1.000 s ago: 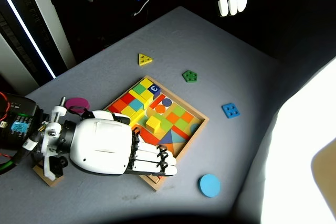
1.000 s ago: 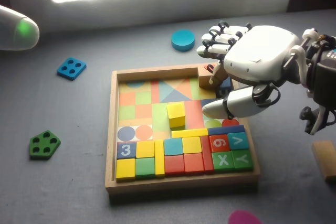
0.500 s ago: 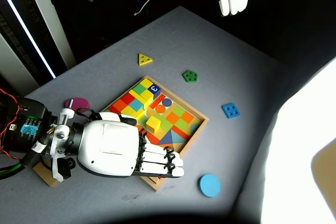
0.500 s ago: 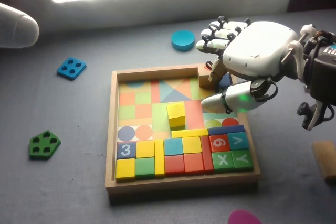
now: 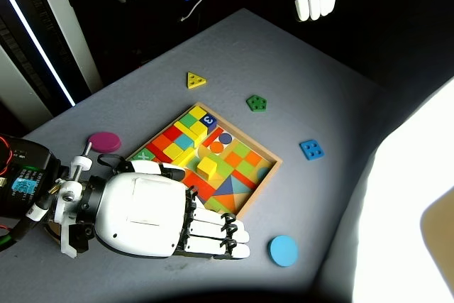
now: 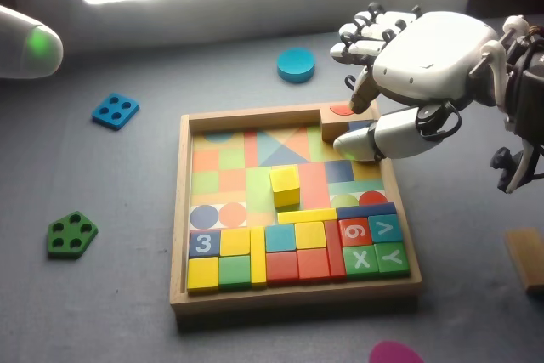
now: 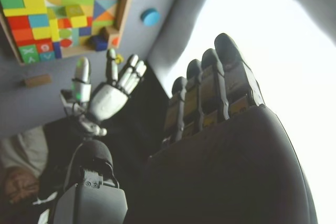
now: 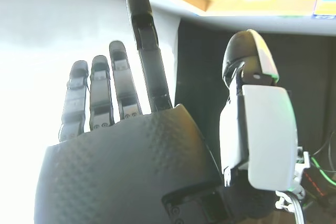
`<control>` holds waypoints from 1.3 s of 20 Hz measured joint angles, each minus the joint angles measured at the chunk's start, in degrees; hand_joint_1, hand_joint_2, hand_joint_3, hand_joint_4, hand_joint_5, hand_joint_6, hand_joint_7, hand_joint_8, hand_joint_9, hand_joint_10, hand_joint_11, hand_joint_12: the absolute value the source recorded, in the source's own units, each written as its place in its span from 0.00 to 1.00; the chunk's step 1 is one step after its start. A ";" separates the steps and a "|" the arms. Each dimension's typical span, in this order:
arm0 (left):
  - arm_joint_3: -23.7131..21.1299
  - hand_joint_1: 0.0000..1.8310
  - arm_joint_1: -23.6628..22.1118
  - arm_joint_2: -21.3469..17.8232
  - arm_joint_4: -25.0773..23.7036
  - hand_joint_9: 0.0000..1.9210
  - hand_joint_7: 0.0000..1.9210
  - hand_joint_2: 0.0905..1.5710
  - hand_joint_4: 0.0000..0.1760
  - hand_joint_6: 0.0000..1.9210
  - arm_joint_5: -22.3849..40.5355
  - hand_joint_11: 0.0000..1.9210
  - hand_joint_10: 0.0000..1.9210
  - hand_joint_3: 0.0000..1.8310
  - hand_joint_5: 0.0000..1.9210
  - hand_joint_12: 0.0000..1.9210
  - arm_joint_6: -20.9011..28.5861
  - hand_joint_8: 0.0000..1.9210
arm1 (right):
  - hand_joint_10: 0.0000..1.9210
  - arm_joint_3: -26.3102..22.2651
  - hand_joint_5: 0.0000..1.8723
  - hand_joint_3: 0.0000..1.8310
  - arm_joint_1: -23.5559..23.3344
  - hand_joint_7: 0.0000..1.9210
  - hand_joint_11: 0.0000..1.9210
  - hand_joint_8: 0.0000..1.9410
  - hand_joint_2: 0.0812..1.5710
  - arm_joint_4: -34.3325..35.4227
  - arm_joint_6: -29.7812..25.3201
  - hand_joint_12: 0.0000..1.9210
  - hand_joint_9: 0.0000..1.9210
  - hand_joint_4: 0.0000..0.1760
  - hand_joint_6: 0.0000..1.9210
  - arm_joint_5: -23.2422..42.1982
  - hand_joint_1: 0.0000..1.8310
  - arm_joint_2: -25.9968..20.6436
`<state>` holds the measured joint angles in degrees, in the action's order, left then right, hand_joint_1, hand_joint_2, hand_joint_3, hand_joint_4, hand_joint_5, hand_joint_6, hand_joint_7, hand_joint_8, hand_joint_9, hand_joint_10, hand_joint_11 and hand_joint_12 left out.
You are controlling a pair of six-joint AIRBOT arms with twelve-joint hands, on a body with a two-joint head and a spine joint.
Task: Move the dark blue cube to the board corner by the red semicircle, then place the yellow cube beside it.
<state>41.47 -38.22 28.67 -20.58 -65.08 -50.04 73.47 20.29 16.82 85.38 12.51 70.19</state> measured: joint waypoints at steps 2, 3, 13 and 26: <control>0.00 0.00 0.00 0.00 0.04 0.03 0.05 0.68 0.22 0.00 -0.02 0.00 0.00 0.00 0.03 0.21 0.00 0.00 | 0.00 -0.81 0.43 0.00 -0.57 0.08 0.00 0.00 0.71 -0.07 -0.39 0.00 0.00 0.09 0.00 0.55 0.00 -0.52; -0.02 0.00 0.00 0.00 0.02 0.03 0.05 0.68 0.22 0.00 -0.02 0.00 0.00 0.00 0.03 0.21 0.02 0.00 | 0.00 -1.36 0.43 0.00 -0.96 0.08 0.00 0.00 0.71 0.07 -0.68 0.00 0.00 0.09 0.00 0.68 0.00 -0.92; -0.20 0.00 -0.02 0.00 0.02 0.05 0.06 0.68 0.18 0.00 -0.02 0.00 0.00 0.00 0.03 0.26 0.02 0.00 | 0.00 -10.99 0.43 0.00 -1.77 0.08 0.00 0.00 0.71 -1.62 -1.14 0.00 0.00 0.00 0.00 2.05 0.00 -0.57; -0.20 0.00 -0.04 0.00 0.13 0.05 0.06 0.68 0.22 0.00 0.00 0.00 0.00 0.00 0.04 0.26 0.02 0.00 | 0.00 -10.64 0.43 0.00 0.76 0.08 0.00 0.00 0.71 -1.51 -0.72 0.00 0.00 0.00 0.00 0.83 0.00 3.37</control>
<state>41.28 -38.26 28.67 -20.45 -65.08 -50.02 62.83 21.06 15.31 84.66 13.34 73.56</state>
